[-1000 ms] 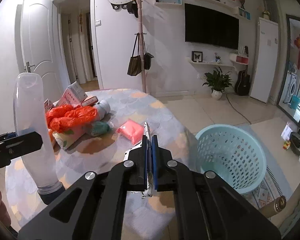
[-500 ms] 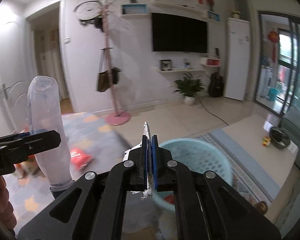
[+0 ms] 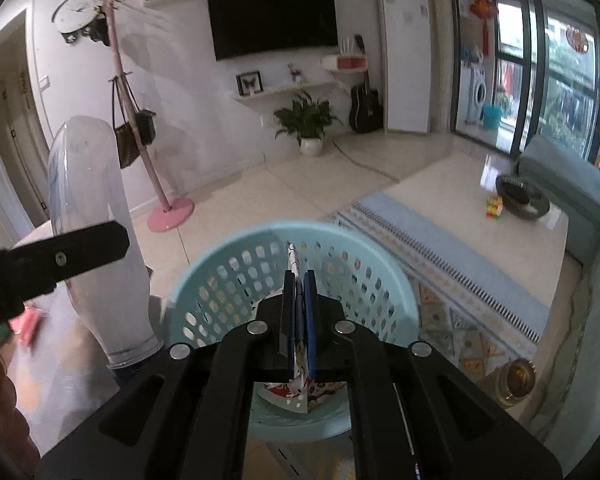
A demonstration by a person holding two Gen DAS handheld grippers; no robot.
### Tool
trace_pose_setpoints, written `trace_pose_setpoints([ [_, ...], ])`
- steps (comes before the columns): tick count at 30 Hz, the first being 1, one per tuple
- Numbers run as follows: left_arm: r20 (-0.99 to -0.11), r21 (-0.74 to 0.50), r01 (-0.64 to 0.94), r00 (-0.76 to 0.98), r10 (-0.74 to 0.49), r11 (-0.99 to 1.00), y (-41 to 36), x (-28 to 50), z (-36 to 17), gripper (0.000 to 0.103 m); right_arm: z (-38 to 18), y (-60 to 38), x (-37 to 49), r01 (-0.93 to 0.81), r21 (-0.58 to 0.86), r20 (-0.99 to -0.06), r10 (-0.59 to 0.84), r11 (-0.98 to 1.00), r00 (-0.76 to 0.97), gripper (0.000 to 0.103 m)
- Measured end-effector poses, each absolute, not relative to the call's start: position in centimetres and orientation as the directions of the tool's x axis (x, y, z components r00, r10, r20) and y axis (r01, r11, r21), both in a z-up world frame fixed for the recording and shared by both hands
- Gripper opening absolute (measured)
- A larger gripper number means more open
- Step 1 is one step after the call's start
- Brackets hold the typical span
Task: Collect trash
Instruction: 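Open both tools to drop the bottle and cloth into the basket, then move both open tools back over the table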
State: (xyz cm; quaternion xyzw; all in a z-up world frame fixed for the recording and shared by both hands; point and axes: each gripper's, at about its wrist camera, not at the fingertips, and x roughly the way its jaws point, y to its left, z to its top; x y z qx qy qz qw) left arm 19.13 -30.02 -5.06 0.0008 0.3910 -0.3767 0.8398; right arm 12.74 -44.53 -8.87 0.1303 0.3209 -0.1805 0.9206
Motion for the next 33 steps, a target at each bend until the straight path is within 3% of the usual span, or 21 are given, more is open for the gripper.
trace_pose_setpoints([
  [2, -0.660, -0.314, 0.631, 0.392, -0.641, 0.709, -30.1, 19.6, -5.3, 0.061, -9.8, -45.2, 13.3, 0.424, 0.139, -0.661, -0.235, 0.895, 0.712, 0.006],
  [4, -0.652, -0.333, 0.626, 0.388, -0.652, 0.706, -29.9, 19.5, -5.2, 0.069, -10.4, -45.7, 13.5, 0.427, 0.156, -0.676, -0.219, 0.891, 0.704, 0.021],
  [6, -0.645, -0.331, 0.622, 0.399, -0.651, 0.709, -29.4, 19.3, -4.9, 0.072, -10.7, -45.8, 13.2, 0.434, 0.158, -0.675, -0.224, 0.887, 0.703, 0.059],
  [7, -0.642, -0.333, 0.621, 0.402, -0.653, 0.710, -28.9, 19.2, -4.7, 0.072, -10.5, -45.8, 13.1, 0.433, 0.161, -0.666, -0.226, 0.887, 0.711, 0.061],
  [23, -0.501, -0.323, 0.586, 0.560, -0.659, 0.743, -17.9, 12.0, 1.6, 0.077, -3.1, -37.3, 9.6, 0.203, 0.177, -0.550, -0.074, 0.963, 0.832, 0.061],
  [27, -0.468, -0.316, 0.542, 0.626, -0.625, 0.779, -13.4, 10.6, 3.1, 0.077, -0.9, -33.8, 9.1, 0.121, 0.198, -0.514, -0.002, 0.973, 0.858, 0.064],
  [33, -0.483, -0.243, 0.380, 0.751, -0.451, 0.893, -5.7, 9.9, 4.5, 0.077, 1.1, -27.8, 9.5, -0.006, 0.214, -0.493, 0.114, 0.977, 0.863, 0.066],
])
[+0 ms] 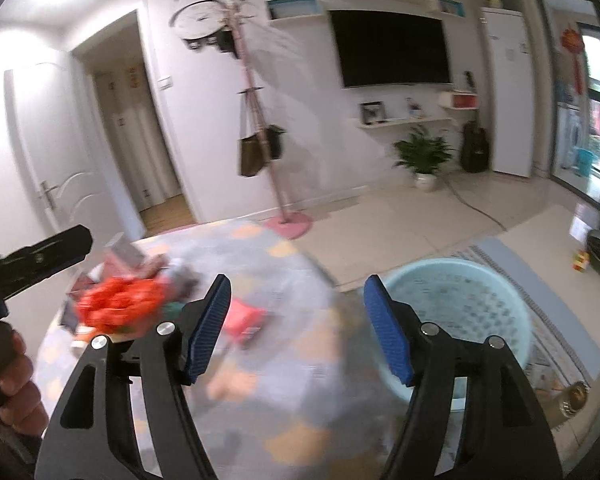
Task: Collect trash
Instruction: 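Move both open tools back over the table, then grasp the red plastic bags with the right tool while the left tool grasps the white milk carton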
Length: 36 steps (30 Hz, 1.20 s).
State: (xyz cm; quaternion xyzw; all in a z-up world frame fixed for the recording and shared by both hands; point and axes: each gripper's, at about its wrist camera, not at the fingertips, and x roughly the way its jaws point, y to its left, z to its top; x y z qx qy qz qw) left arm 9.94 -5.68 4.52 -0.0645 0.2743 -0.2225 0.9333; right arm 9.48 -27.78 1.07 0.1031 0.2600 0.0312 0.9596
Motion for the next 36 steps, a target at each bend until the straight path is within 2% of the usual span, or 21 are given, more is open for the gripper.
trace_pose_setpoints([
  [4, -0.549, -0.174, 0.201, 0.793, -0.264, 0.964, -0.4, 10.9, 3.7, 0.077, 0.6, -23.3, 10.7, -0.081, 0.267, -0.511, 0.213, 0.960, 0.833, 0.069],
  [9, -0.611, -0.177, 0.058, 0.776, -0.155, 0.983, 5.7, 13.7, 1.7, 0.077, -0.6, -17.1, 12.3, -0.151, 0.239, -0.551, 0.262, 0.959, 0.793, 0.069],
  [12, -0.632, -0.157, 0.025, 0.765, -0.119, 0.987, 7.3, 15.5, 1.1, 0.077, -0.5, -15.1, 13.0, -0.172, 0.222, -0.555, 0.269, 0.960, 0.787, 0.069],
  [14, -0.635, -0.153, 0.016, 0.764, -0.111, 0.988, 7.8, 15.9, 0.8, 0.077, -0.4, -14.0, 13.8, -0.179, 0.205, -0.565, 0.266, 0.962, 0.781, 0.069],
  [16, -0.646, -0.150, 0.016, 0.755, -0.110, 0.989, 8.0, 16.6, 0.3, 0.072, -0.5, -13.3, 14.4, -0.182, 0.190, -0.569, 0.260, 0.965, 0.780, 0.069],
  [18, -0.657, -0.163, 0.030, 0.742, -0.131, 0.986, 8.1, 17.1, -0.1, 0.060, -0.5, -12.7, 14.8, -0.198, 0.180, -0.572, 0.266, 0.964, 0.775, 0.069],
  [21, -0.670, -0.177, 0.046, 0.726, -0.155, 0.983, 8.7, 15.9, -0.9, 0.057, -0.6, -11.7, 15.2, -0.223, 0.178, -0.576, 0.285, 0.958, 0.766, 0.069],
  [30, -0.665, -0.192, 0.072, 0.724, -0.184, 0.979, 10.4, 10.4, -1.9, 0.058, -1.1, -8.0, 16.9, -0.300, 0.216, -0.598, 0.369, 0.929, 0.712, 0.069],
  [36, -0.718, -0.164, 0.046, 0.680, -0.151, 0.985, 12.4, 6.1, -4.1, 0.059, -2.7, -6.3, 18.4, -0.289, 0.236, -0.632, 0.372, 0.928, 0.680, 0.069],
])
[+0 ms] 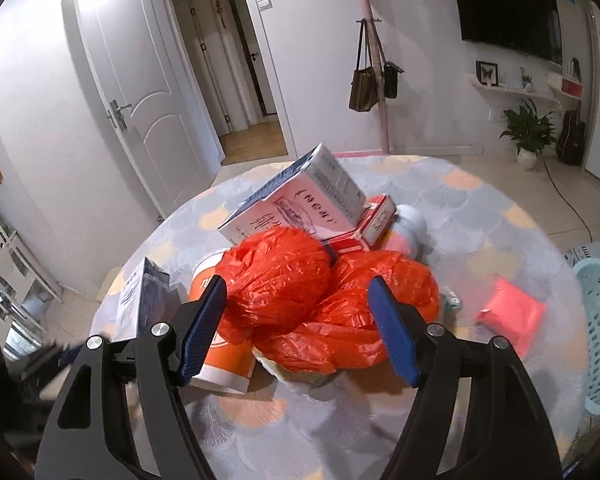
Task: Collect trash
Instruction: 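Grasp the red plastic bags with the right tool while the left tool grasps the white milk carton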
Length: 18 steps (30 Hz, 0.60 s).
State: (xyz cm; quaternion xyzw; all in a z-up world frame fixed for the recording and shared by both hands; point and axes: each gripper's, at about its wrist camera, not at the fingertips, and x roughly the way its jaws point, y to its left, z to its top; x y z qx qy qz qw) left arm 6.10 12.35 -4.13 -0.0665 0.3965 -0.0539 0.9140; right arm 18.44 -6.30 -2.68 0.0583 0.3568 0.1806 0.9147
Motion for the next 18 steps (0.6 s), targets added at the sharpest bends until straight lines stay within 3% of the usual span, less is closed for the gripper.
trace_pose_setpoints([
  [6, -0.703, -0.307, 0.035, 0.665, -0.251, 0.951, 14.8, 5.3, -4.7, 0.077, -3.2, -5.0, 18.5, -0.274, 0.197, -0.643, 0.335, 0.941, 0.689, 0.073],
  [12, -0.737, -0.334, -0.107, 0.650, -0.188, 0.937, 15.5, 9.0, -5.5, 0.077, -1.5, -4.7, 17.6, -0.252, 0.141, -0.607, 0.285, 0.957, 0.742, 0.074],
  [18, -0.767, -0.345, -0.188, 0.621, -0.161, 0.920, 14.9, 11.3, -6.7, 0.082, -2.5, -3.1, 19.7, -0.248, 0.083, -0.672, 0.238, 0.965, 0.701, 0.075],
])
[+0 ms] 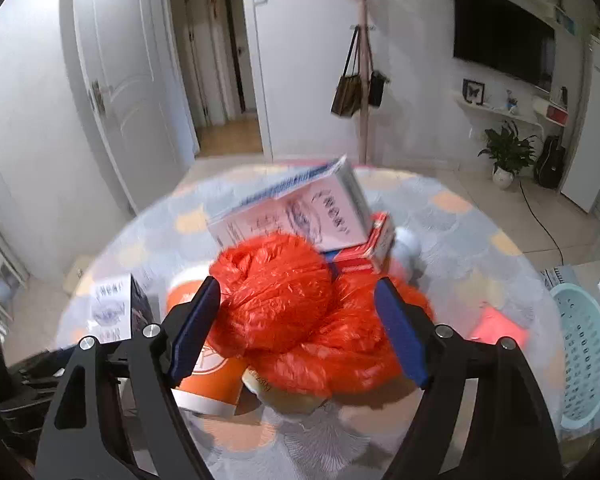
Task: Collect trash
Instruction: 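Grasp the red plastic bags with the right tool while the left tool grasps the white milk carton, then carry the red bags and milk carton in both tools over the blue basket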
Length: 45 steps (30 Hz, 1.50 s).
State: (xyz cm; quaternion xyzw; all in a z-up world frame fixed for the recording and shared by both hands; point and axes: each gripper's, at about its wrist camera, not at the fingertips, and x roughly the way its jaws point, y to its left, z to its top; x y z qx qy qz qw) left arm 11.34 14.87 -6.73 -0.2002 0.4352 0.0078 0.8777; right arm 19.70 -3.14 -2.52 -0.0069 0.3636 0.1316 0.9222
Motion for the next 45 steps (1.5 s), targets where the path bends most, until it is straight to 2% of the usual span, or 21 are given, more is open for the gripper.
trace_pose_setpoints([
  [2, -0.776, -0.305, -0.180, 0.617, -0.134, 0.935, 14.0, 11.5, -6.6, 0.082, -3.4, -2.7, 20.1, -0.266, 0.091, -0.694, 0.252, 0.960, 0.674, 0.074],
  [6, -0.796, -0.237, -0.161, 0.597, -0.097, 0.958, 12.7, 11.8, -6.4, 0.082, -3.6, -2.3, 19.4, -0.304, 0.071, -0.684, 0.268, 0.950, 0.678, 0.044],
  [8, -0.795, -0.229, -0.145, 0.598, -0.099, 0.962, 12.4, 11.8, -6.4, 0.082, -3.3, -2.3, 18.8, -0.312, 0.061, -0.673, 0.269, 0.948, 0.689, 0.036],
  [10, -0.799, -0.213, -0.142, 0.595, -0.089, 0.967, 12.4, 11.8, -6.6, 0.081, -3.1, -2.8, 18.2, -0.311, 0.074, -0.664, 0.280, 0.947, 0.694, 0.031],
  [12, -0.801, -0.200, -0.142, 0.594, -0.078, 0.969, 12.4, 11.7, -6.7, 0.075, -2.7, -3.8, 17.5, -0.318, 0.119, -0.648, 0.316, 0.941, 0.693, 0.027],
  [14, -0.795, -0.201, -0.124, 0.600, -0.088, 0.972, 12.4, 11.2, -6.6, 0.072, -2.2, -4.8, 16.8, -0.312, 0.144, -0.631, 0.330, 0.939, 0.702, 0.027],
  [17, -0.783, -0.172, -0.082, 0.616, -0.086, 0.982, 12.1, 10.0, -6.2, 0.058, -1.4, -7.0, 15.6, -0.295, 0.190, -0.598, 0.348, 0.937, 0.722, 0.026],
  [19, -0.771, -0.176, -0.059, 0.629, -0.101, 0.983, 12.1, 9.0, -5.8, 0.054, -0.8, -8.6, 14.6, -0.273, 0.213, -0.573, 0.347, 0.938, 0.743, 0.026],
  [25, -0.732, -0.226, -0.007, 0.661, -0.165, 0.974, 12.3, 6.8, -4.4, 0.054, 1.0, -12.5, 12.1, -0.219, 0.239, -0.514, 0.314, 0.946, 0.798, 0.026],
  [33, -0.638, -0.266, 0.060, 0.737, -0.223, 0.962, 10.9, 4.3, -0.3, 0.054, 2.2, -18.0, 10.1, -0.137, 0.292, -0.467, 0.266, 0.947, 0.843, 0.026],
  [45, -0.517, -0.236, 0.354, 0.743, -0.425, 0.905, -3.5, 7.7, 4.9, 0.054, 2.4, -29.1, 7.9, 0.118, 0.286, -0.442, 0.022, 0.951, 0.897, 0.026],
])
